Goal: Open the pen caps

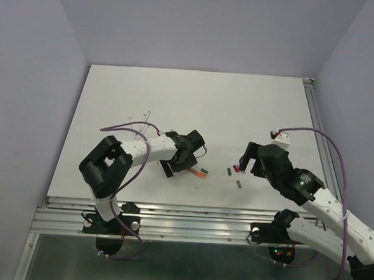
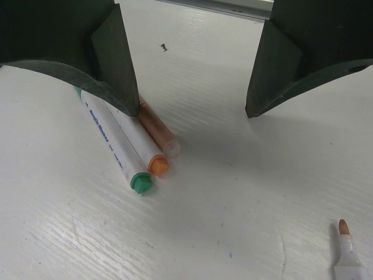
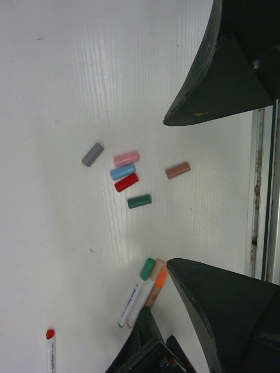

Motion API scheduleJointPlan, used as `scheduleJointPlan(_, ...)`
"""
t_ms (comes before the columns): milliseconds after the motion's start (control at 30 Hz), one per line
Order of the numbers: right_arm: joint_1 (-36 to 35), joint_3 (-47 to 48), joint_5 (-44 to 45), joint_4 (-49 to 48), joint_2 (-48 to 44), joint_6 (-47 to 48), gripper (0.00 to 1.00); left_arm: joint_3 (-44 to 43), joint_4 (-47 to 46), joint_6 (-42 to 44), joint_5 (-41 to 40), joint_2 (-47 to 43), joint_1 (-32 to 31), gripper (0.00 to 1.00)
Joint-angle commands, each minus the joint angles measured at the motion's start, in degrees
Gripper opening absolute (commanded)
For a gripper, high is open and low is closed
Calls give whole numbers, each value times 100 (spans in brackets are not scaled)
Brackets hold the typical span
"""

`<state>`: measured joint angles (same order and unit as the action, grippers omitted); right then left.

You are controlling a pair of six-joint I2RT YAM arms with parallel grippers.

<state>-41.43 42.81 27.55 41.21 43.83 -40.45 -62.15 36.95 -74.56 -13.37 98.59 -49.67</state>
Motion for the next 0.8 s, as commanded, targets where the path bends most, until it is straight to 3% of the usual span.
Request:
scheduleJointPlan(0, 38, -9, 163, -52, -59, 81, 100, -183, 366, -5, -202, 134, -60, 84)
scheduleJointPlan(233, 38, -9, 180, -52, -42, 90, 100, -175, 418, -163, -175, 248, -69, 84)
scheduleJointPlan(500, 38, -18, 224, -78, -77, 98, 100, 124, 331, -304, -61, 275, -69, 62)
scheduleJointPlan(767, 38, -27, 259, -34, -33, 63, 100, 45, 102, -374, 264, 372, -270, 59)
